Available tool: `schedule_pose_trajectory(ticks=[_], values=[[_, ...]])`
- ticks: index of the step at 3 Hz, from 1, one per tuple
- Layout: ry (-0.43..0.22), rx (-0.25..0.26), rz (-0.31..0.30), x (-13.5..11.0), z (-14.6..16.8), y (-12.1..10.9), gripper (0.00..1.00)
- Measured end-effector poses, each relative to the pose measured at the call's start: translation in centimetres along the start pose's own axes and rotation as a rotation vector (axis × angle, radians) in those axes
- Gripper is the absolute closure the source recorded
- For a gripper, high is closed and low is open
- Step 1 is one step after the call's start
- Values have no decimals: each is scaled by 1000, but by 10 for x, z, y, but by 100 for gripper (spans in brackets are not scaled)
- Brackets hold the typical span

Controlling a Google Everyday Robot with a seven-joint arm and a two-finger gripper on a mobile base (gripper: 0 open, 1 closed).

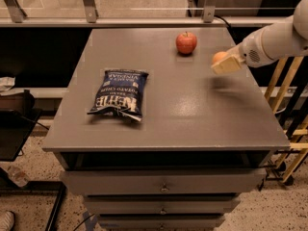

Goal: Move orange near apple

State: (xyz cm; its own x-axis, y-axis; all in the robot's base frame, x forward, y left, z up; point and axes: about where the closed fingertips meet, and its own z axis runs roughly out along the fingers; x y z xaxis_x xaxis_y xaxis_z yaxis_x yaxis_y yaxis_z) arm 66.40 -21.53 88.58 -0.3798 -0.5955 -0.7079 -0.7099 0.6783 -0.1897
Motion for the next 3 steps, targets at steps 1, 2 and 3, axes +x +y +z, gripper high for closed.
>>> schedule_pose_trajectory(ticks=[1,2,3], values=[[-47,36,47,-12,22,-29,100],[-86,54,92,-26,49,-54,100],[-110,46,116,-35,73,-66,100]])
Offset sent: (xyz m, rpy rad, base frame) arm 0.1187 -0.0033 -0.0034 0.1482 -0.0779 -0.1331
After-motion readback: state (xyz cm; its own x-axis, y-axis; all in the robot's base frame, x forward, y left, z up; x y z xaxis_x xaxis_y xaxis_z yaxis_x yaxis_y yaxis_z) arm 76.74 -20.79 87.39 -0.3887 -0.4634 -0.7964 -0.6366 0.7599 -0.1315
